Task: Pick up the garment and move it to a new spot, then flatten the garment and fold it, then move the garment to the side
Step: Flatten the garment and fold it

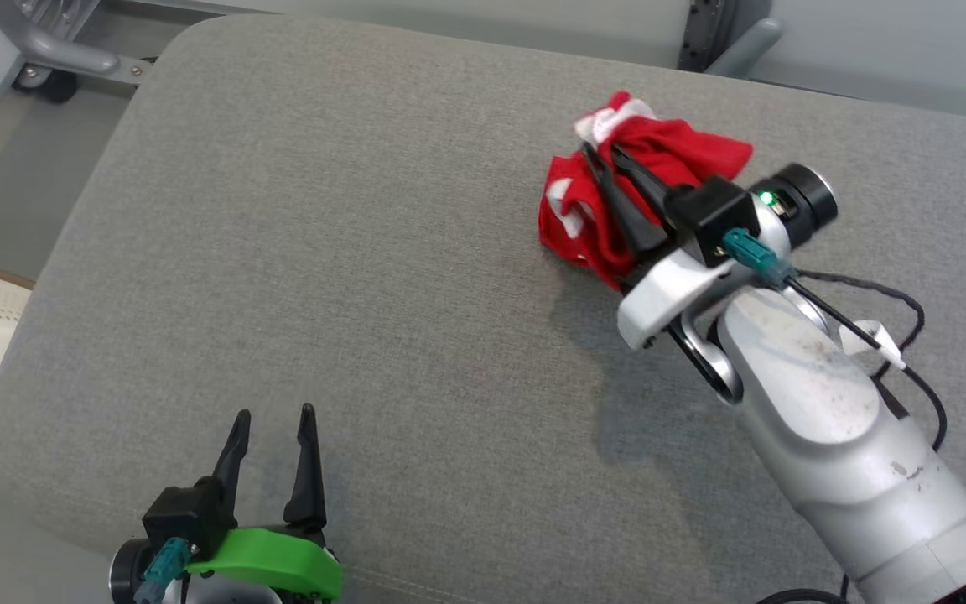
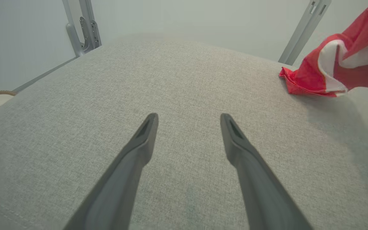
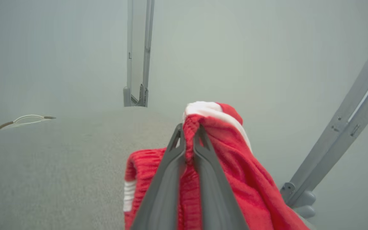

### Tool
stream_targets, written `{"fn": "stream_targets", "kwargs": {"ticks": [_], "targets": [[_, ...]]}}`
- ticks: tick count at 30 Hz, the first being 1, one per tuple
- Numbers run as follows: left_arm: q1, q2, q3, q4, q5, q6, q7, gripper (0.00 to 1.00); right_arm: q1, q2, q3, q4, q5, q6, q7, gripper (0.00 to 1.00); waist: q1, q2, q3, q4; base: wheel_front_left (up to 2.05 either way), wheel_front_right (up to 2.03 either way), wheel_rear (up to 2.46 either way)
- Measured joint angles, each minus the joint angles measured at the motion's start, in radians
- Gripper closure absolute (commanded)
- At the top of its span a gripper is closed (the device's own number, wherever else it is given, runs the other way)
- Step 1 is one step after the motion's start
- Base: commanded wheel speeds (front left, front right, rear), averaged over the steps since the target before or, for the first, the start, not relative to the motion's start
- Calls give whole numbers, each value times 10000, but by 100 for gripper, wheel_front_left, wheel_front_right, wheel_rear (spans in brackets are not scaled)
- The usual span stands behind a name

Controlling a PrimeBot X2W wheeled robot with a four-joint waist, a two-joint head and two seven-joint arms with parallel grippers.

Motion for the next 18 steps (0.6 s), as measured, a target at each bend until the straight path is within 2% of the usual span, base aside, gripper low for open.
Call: {"fn": "stream_targets", "kwargs": {"ticks": [6,10,16,17,18], "targets": [[168,-4,-159,92,-48,2,-2,0,-1652,253,2136,-1187,880,0,-2,100,0,-1,-196,667,0,0,0],[406,-2,-111,151,-46,-2,-2,0,-1884,31,3417,-1375,1367,0,-2,100,0,-3,-333,994,0,0,0],[408,-2,-151,215,-82,-111,0,0,-962,-1546,4941,-13,1856,0,0,100,0,-3,-338,882,0,0,0],[236,2,-219,228,-75,-182,0,0,-508,-2337,5195,869,2186,0,-2,100,0,-3,-237,665,0,0,0],[161,2,-244,224,-58,-199,-2,0,-412,-2552,5154,1166,2299,0,0,100,0,-3,-187,571,0,0,0]]}}
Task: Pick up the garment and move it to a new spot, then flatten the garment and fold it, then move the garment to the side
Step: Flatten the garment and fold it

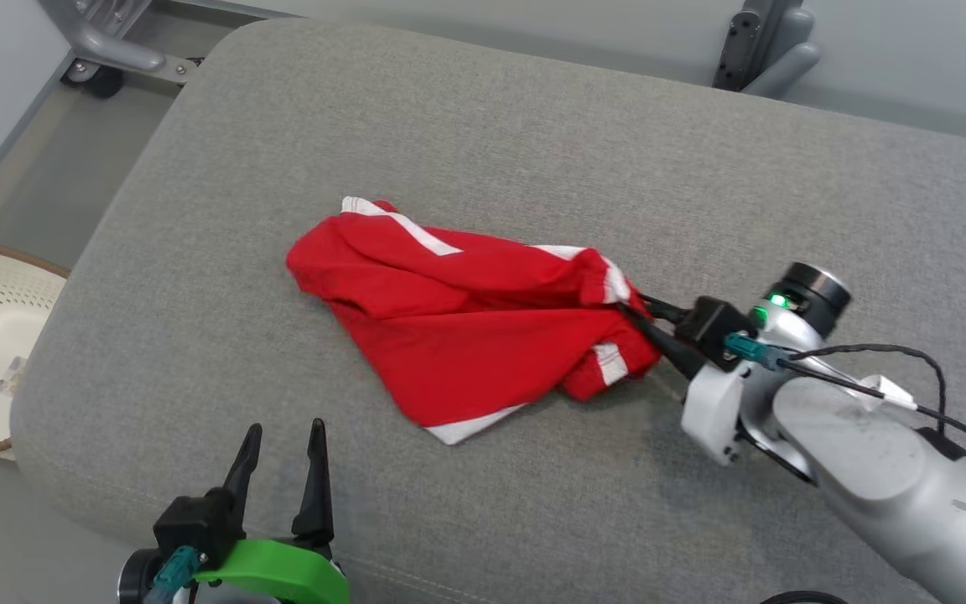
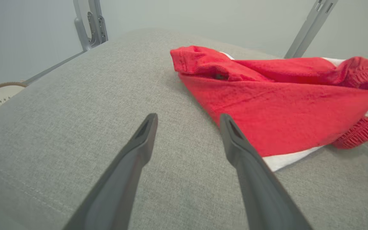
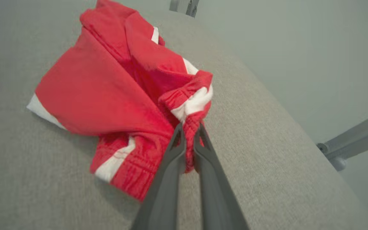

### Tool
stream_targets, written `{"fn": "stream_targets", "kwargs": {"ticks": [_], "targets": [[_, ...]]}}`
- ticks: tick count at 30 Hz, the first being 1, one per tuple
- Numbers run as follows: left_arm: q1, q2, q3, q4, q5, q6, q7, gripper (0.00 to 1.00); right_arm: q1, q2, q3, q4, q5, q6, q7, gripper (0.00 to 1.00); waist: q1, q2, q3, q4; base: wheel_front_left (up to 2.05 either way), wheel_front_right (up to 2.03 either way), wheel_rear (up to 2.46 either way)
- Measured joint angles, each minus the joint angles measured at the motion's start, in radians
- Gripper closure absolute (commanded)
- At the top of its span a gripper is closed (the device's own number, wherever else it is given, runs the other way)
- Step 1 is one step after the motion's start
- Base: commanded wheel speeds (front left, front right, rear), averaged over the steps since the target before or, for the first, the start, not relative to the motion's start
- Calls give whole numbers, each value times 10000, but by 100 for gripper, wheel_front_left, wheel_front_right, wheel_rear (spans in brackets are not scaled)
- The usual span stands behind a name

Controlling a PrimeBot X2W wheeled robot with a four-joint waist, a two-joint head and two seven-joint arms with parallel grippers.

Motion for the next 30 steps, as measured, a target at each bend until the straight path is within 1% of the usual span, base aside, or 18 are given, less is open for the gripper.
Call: {"fn": "stream_targets", "kwargs": {"ticks": [1,2,3,5,6,7,8,9,12,16,18,21,24,30], "targets": [[-62,0,-17,-4,29,-15,0,0,84,-176,-96,234,113,0,0,100,0,0,54,-103,0,0,0],[-185,-2,-36,10,63,-33,0,0,200,-453,-499,648,314,0,0,83,0,1,174,-330,0,0,0],[-256,-4,-33,36,117,-59,0,0,216,-531,-819,848,357,0,0,71,0,1,228,-445,0,0,0],[-359,-6,-17,73,151,-75,0,0,221,-633,-1632,1145,384,0,0,69,0,0,320,-679,0,0,0],[-396,-4,-15,102,171,-105,0,0,224,-644,-2086,1290,309,0,0,62,0,0,357,-794,0,0,0],[-424,-4,-17,121,211,-119,0,0,231,-631,-2638,1467,205,0,0,29,0,1,389,-909,0,0,0],[-438,-4,-23,134,226,-134,0,0,242,-619,-3143,1682,29,0,-2,0,0,1,414,-1021,0,0,0],[-438,-4,-23,134,226,-134,0,0,242,-619,-3143,1682,29,0,-2,0,0,1,414,-1021,0,0,0],[-439,-8,-8,192,276,-142,0,0,491,-368,-4495,1647,-543,-2,0,0,0,1,432,-1327,0,0,0],[-387,-6,121,328,328,-144,0,0,1024,242,-5609,951,-1346,0,0,0,0,1,290,-1670,0,0,0],[-317,-8,174,351,395,-150,0,0,1446,502,-6017,499,-1519,0,0,0,0,1,133,-1793,0,0,0],[-137,-6,295,359,414,-151,0,0,2052,951,-6190,-320,-1580,0,-2,0,0,0,-130,-1982,0,0,0],[1,-6,403,357,422,-151,0,0,2818,1246,-5986,-963,-1446,0,0,0,0,1,-369,-2213,0,0,0],[196,-8,426,336,422,-157,2,0,4197,1440,-5474,-1618,-982,0,0,0,0,0,-718,-2693,0,0,0]]}}
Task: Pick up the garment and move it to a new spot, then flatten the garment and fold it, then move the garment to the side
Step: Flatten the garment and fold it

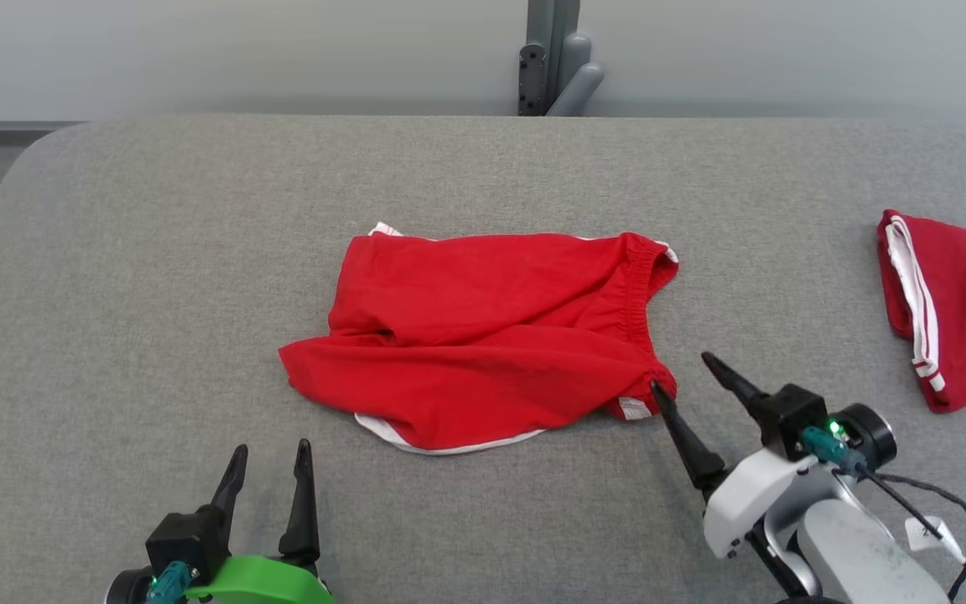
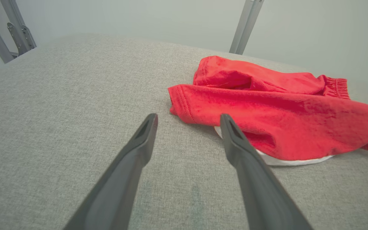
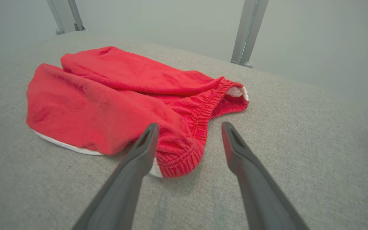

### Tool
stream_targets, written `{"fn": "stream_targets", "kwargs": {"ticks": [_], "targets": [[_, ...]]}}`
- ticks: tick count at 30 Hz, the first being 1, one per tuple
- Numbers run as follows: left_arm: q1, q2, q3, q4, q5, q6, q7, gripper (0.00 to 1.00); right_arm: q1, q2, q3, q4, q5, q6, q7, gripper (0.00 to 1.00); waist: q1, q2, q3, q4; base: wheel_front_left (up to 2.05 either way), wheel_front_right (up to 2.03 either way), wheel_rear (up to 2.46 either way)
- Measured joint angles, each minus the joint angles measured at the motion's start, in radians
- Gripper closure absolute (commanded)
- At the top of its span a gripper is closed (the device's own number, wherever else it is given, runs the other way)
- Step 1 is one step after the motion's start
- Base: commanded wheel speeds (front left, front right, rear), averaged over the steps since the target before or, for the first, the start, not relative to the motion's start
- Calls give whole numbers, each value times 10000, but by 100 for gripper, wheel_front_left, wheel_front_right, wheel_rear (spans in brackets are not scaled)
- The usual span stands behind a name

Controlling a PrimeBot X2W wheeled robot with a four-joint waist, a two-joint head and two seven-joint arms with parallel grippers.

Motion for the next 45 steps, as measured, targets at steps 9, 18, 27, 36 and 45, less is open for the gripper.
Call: {"fn": "stream_targets", "kwargs": {"ticks": [9,18,27,36,45], "targets": [[-47,0,-98,-73,-2,-50,-2,0,682,19,652,257,690,0,0,0,0,3,190,-169,0,0,0],[-126,2,-50,-63,0,-61,-2,0,462,84,525,408,920,0,0,0,0,2,485,307,0,0,0],[-128,2,-75,-61,-2,-61,-2,0,410,125,295,192,974,0,0,0,0,3,562,433,0,0,0],[-211,2,-173,-79,-58,-27,-2,0,11,102,466,-174,1154,0,0,100,0,3,686,494,0,0,0],[-318,2,-336,-92,-159,15,-2,0,-1203,-366,464,-332,1463,0,0,100,0,3,943,594,0,0,0]]}}
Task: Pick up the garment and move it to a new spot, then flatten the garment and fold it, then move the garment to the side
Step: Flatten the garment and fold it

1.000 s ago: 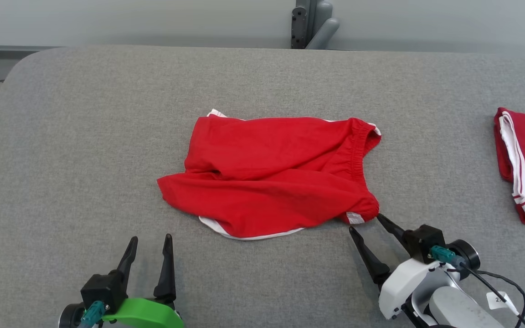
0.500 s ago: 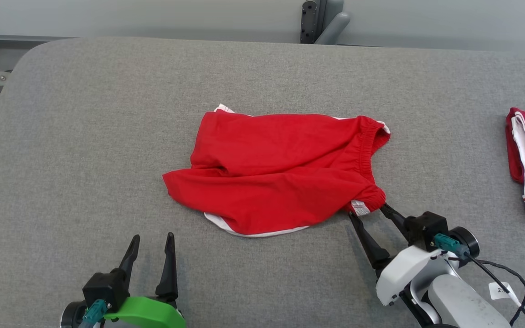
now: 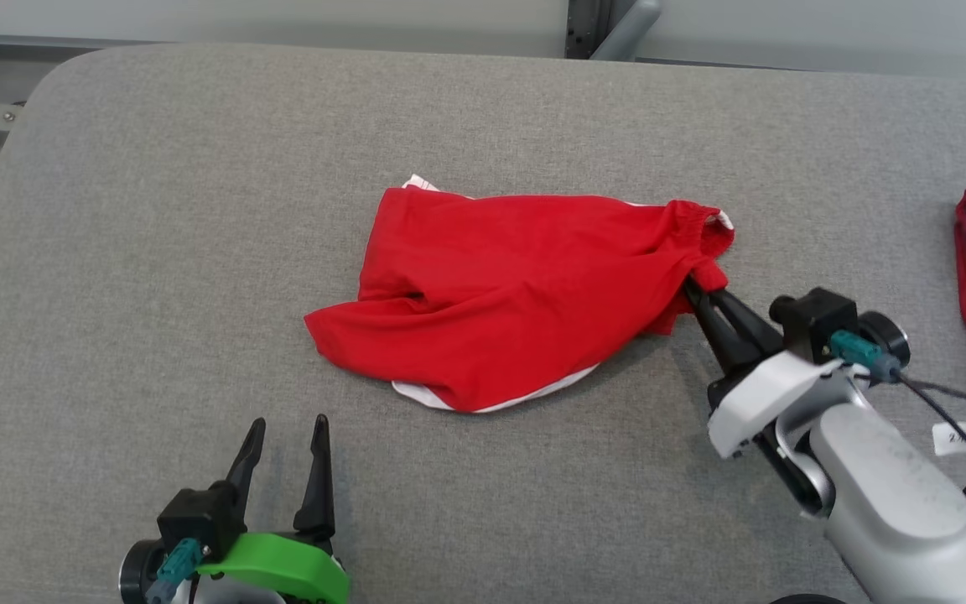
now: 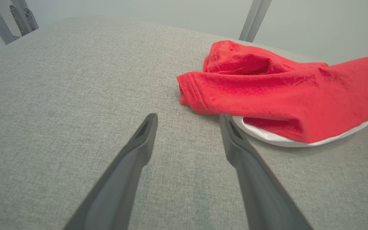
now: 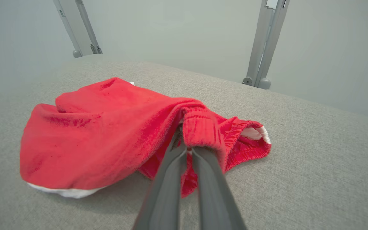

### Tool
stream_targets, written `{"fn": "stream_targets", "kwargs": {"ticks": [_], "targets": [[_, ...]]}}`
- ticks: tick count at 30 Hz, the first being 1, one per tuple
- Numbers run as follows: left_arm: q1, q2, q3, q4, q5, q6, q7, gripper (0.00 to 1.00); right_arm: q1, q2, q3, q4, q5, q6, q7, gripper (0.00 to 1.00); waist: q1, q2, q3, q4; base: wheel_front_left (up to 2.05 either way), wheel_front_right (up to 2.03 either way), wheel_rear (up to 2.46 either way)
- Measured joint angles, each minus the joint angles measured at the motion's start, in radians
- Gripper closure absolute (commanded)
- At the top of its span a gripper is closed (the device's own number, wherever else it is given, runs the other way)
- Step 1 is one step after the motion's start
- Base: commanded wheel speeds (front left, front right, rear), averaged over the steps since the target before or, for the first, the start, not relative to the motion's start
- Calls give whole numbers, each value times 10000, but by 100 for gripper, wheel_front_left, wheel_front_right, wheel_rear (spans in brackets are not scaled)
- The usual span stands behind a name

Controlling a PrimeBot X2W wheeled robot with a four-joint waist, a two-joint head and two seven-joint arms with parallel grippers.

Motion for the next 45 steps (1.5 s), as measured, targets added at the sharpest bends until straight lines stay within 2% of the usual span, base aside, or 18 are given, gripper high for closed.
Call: {"fn": "stream_targets", "kwargs": {"ticks": [3,8,13,14,15,16,20,22,23,27,34,42,45], "targets": [[-212,2,-159,-27,-94,0,0,0,-963,-232,194,840,123,0,-2,100,0,0,158,106,0,0,0],[-557,2,-587,-15,-245,15,0,0,-2688,-508,303,2930,320,0,107,100,0,0,435,490,0,0,0],[-682,0,-826,-31,-353,90,0,0,-3431,-506,286,5051,374,0,364,100,0,0,722,965,0,0,0],[-682,0,-849,-29,-357,96,0,0,-3460,-491,274,5469,378,0,502,81,0,0,771,1040,0,0,0],[-681,0,-844,-19,-357,100,2,0,-3453,-460,276,5793,399,0,546,44,0,0,813,1106,0,0,0],[-675,-2,-769,-21,-357,142,2,0,-3454,-428,259,6080,464,0,334,0,1,0,856,1165,0,0,0],[-540,-6,-449,-119,-230,142,0,0,-3103,-433,194,5781,460,0,-2,0,0,-2,781,988,0,0,0],[-425,0,-253,-111,-176,128,0,0,-2683,-546,-176,4943,332,0,2,0,0,-1,707,839,0,0,0],[-425,0,-253,-111,-176,128,0,0,-2683,-546,-176,4943,332,0,2,0,0,-1,707,839,0,0,0],[-248,-6,8,-102,-54,84,0,0,-1480,-570,-1271,3177,-230,0,0,0,0,-2,464,416,0,0,0],[-27,-2,389,-38,79,23,2,0,487,10,-2583,1384,-1164,0,0,0,0,-3,-211,-603,0,0,0],[221,-2,702,-29,221,-4,0,0,2194,886,-3908,-1724,-1860,0,-2,0,0,-3,-878,-1620,0,0,0],[359,-2,738,-84,240,0,2,0,2927,1262,-4115,-2437,-2102,0,-2,0,0,-3,-1057,-1917,0,0,0]]}}
